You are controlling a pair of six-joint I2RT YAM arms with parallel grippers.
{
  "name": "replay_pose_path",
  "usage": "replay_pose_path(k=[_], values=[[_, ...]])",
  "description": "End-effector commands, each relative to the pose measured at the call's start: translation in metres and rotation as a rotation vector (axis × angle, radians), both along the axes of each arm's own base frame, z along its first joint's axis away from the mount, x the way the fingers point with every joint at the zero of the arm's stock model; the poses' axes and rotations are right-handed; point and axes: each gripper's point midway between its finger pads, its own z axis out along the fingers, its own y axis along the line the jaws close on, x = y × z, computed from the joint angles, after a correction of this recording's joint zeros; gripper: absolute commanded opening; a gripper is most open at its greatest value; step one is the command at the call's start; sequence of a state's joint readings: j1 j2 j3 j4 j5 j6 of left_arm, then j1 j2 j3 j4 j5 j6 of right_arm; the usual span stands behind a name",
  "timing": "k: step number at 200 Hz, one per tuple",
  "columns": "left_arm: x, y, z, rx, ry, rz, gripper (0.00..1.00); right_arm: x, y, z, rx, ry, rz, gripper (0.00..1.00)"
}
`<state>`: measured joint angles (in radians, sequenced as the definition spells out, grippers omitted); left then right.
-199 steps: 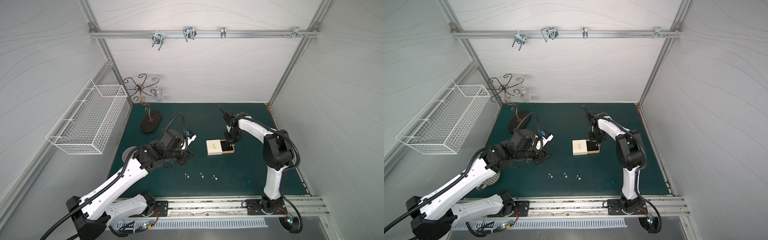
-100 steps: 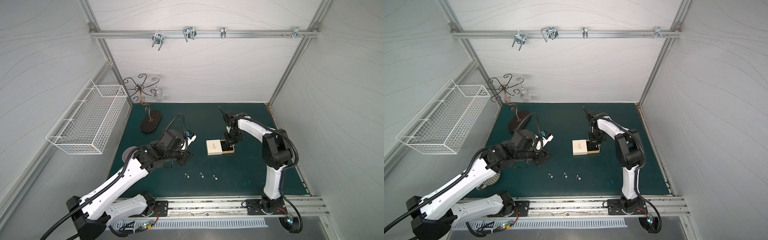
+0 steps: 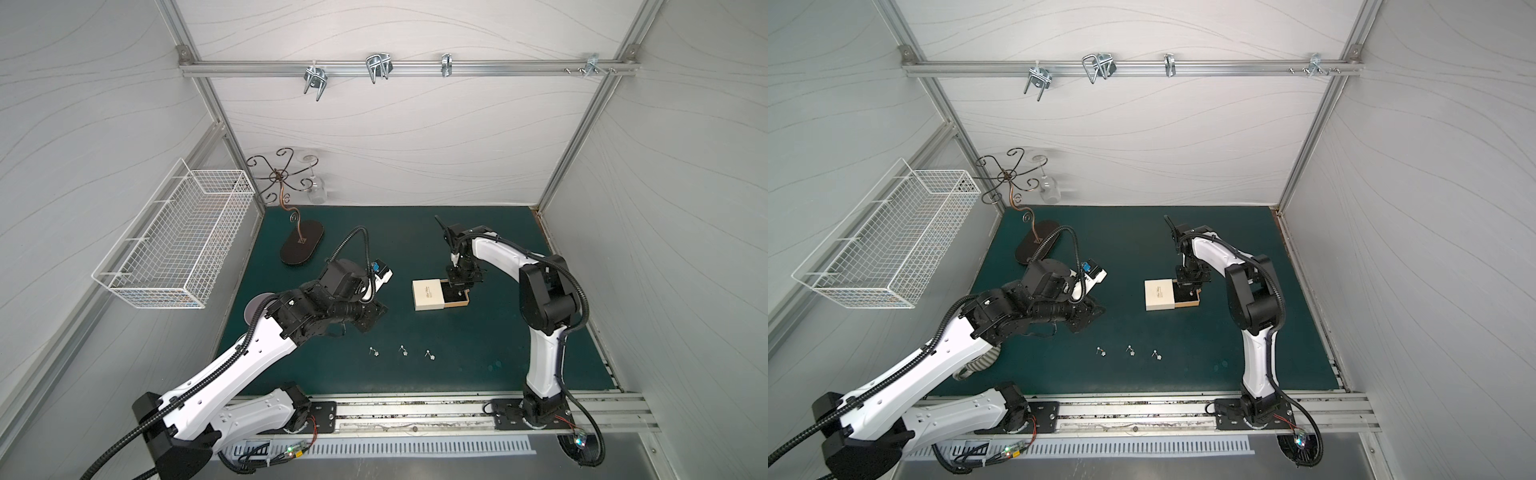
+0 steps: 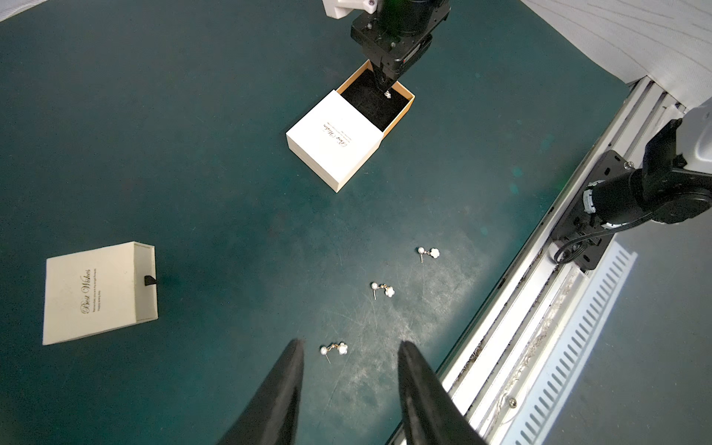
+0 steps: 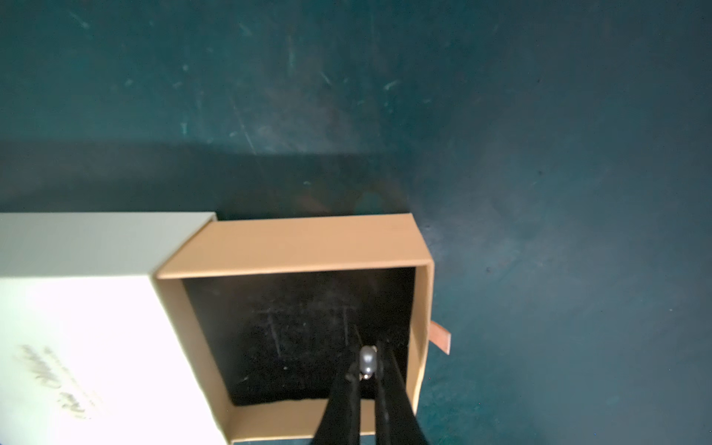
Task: Place the earrings into the drawer-style jewelry box
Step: Insert the earring into the inner lining.
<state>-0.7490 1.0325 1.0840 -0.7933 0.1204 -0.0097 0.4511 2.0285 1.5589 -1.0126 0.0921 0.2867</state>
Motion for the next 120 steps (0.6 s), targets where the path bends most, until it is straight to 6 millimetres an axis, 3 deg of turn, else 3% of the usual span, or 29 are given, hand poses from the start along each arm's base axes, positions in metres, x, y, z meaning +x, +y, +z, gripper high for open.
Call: replay_pose_path(k=[1, 120], values=[[0.0020, -0.0048, 0.0143, -0.038, -0.057, -0.024, 0.44, -0.0036, -0.0001, -0.0020, -0.004, 0.037, 0.015, 0.05], [0.0017, -0.0053, 0.0140, -0.039, -0.054, -0.027, 0.44, -0.0009, 0.0015, 0.0013, 0.002, 0.028, 0.016, 0.04]])
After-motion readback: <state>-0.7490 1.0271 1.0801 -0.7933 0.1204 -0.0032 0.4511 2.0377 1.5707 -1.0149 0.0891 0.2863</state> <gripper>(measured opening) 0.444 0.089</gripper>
